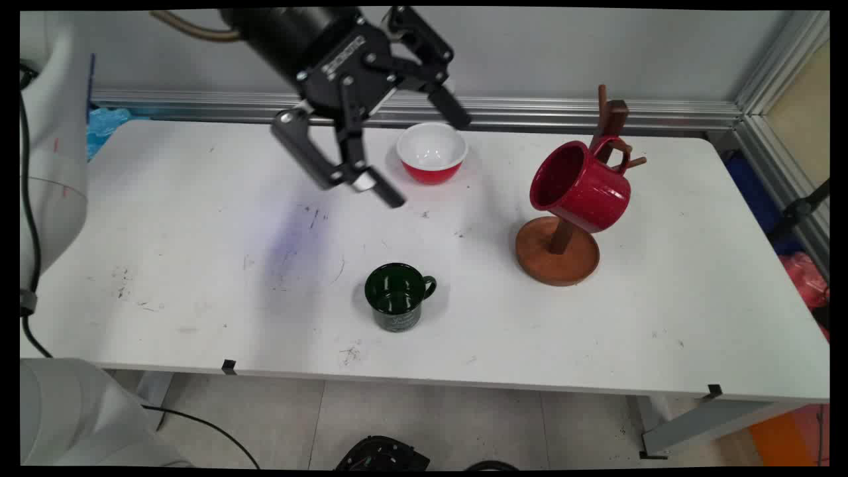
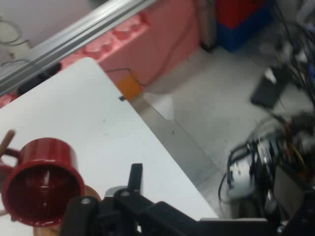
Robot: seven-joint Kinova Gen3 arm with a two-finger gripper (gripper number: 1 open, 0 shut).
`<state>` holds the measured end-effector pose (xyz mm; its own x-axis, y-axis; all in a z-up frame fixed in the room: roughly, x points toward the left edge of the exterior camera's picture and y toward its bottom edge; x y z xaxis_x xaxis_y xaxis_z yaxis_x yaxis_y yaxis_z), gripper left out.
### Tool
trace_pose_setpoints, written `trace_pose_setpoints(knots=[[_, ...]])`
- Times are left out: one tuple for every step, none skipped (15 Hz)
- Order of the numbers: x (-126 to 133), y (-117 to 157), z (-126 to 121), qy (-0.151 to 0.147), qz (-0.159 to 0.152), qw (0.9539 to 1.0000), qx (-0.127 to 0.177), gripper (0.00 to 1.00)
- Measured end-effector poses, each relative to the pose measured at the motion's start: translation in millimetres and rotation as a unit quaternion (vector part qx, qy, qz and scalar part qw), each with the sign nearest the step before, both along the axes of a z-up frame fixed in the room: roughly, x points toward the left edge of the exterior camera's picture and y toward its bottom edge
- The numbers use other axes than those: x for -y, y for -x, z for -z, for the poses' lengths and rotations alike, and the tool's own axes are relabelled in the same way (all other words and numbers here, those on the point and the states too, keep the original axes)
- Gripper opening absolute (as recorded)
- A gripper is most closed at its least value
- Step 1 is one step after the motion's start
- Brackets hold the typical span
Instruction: Pick up the red mug from the rack
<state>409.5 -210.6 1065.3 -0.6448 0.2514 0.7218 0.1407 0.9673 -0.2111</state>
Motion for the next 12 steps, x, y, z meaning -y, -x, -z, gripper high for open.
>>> trace_pose_setpoints(knots=[[2.0, 3.5, -0.2, -0.017, -0.027, 0.9994, -0.008, 1.00], [3.5, 6.2, 0.4, -0.030, -0.048, 0.9983, -0.013, 1.00], [5.3, 9.1, 1.6, -0.045, -0.072, 0.9962, -0.017, 1.00], [7.1, 11.8, 3.2, -0.059, -0.097, 0.9933, -0.022, 1.00], [8.6, 14.5, 5.2, -0.070, -0.118, 0.9903, -0.024, 1.00], [10.3, 17.6, 7.9, -0.083, -0.142, 0.9859, -0.027, 1.00], [12.0, 21.1, 11.3, -0.096, -0.166, 0.9809, -0.030, 1.00], [13.5, 24.1, 14.4, -0.107, -0.187, 0.9760, -0.032, 1.00], [15.6, 27.3, 18.6, -0.119, -0.211, 0.9696, -0.034, 1.00], [17.8, 30.6, 23.0, -0.130, -0.235, 0.9626, -0.036, 1.00], [19.8, 33.7, 27.2, -0.141, -0.255, 0.9560, -0.038, 1.00], [22.6, 38.0, 32.9, -0.153, -0.278, 0.9475, -0.041, 1.00]])
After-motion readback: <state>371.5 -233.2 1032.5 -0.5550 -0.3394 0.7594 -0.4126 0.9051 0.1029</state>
